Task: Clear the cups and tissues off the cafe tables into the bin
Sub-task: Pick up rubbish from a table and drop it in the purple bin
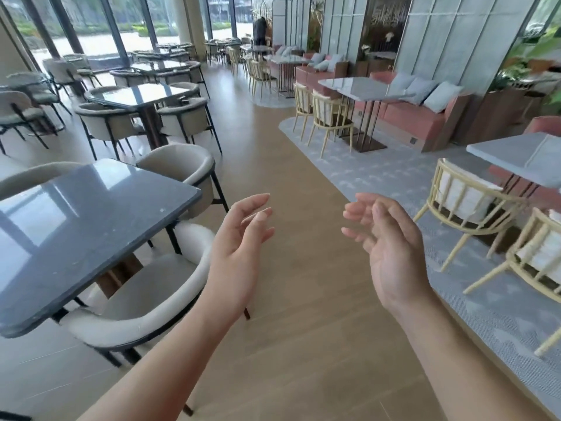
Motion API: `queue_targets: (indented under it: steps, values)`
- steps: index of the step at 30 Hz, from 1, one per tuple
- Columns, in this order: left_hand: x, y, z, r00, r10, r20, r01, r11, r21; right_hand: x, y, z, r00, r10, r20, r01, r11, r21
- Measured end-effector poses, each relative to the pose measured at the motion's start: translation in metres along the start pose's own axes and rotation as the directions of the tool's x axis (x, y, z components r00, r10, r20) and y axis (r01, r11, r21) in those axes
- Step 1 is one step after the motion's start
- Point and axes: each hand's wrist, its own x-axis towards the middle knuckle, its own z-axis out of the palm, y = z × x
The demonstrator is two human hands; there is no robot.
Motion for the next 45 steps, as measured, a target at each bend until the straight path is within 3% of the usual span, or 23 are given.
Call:
queue_targets:
  steps: [14,24,35,45]
  values:
    - [0.287,-0.136,0.029,0.999,-0.034,-0.036,0.032,0.998,-0.056,0.28,0.146,0.039,0.996,0.092,0.0,-0.092,0.996,0.001]
    - [0.478,-0.201,0.037,0.999,-0.052,0.004,0.052,0.999,-0.006,0.457,0.232,0.073,0.994,0.109,-0.021,-0.109,0.994,0.01]
    - [0.672,-0.317,0.107,0.996,-0.089,0.013,0.088,0.995,0.051,0.666,0.352,0.04,0.988,0.148,-0.031,-0.147,0.988,0.035]
    - [0.869,-0.391,0.188,0.992,-0.096,-0.077,0.102,0.992,0.071,0.904,0.423,0.011,0.987,0.135,0.09,-0.133,0.991,-0.028]
